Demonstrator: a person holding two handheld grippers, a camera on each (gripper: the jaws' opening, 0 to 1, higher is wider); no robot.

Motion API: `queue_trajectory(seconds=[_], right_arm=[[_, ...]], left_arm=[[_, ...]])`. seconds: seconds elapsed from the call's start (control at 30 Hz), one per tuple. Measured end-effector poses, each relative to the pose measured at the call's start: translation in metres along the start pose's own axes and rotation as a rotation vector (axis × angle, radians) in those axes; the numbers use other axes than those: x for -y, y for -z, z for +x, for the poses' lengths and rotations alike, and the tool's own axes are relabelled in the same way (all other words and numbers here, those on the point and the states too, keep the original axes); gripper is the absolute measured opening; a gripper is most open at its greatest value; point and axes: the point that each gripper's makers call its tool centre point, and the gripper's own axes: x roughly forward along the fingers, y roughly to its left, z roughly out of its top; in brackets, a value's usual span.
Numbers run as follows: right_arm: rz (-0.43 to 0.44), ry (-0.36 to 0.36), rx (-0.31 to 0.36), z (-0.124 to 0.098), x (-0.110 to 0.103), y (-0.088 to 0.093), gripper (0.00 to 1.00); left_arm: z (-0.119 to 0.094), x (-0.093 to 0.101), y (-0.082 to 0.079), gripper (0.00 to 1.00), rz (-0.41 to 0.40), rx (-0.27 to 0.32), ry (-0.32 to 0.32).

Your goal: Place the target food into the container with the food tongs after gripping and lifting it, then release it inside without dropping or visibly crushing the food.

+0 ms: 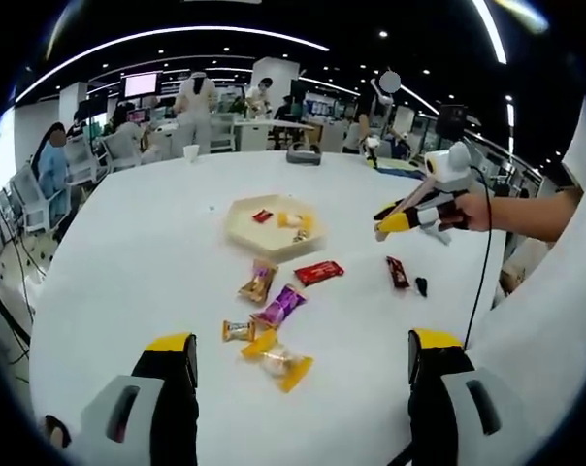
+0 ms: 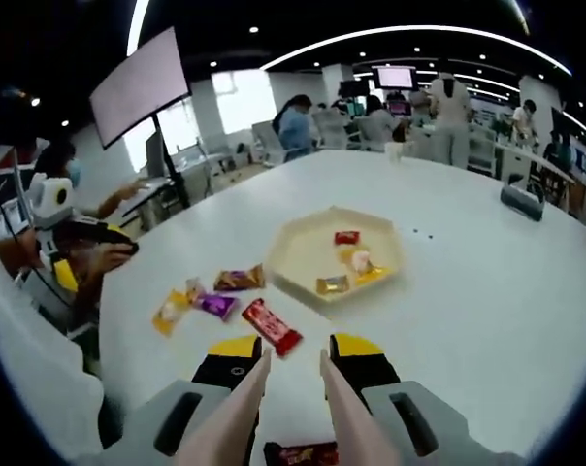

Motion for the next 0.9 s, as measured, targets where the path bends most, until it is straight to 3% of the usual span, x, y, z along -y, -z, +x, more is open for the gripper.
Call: queue_trajectory(seconds=[0.43,0.9], right_arm=[[-0.068,-0.064,-0.052,0.024,-0.011,0.003,0.27],[-0.225,-0.195,-0.125,0.056,-0.024,0.013,0.27]], left_arm=[[0.0,-0.002,0.003,0.9,-0.008,-0.022,0.001],[-0.002,-0.001,0.013,0.89,-0.038,-0.043,-0.019]])
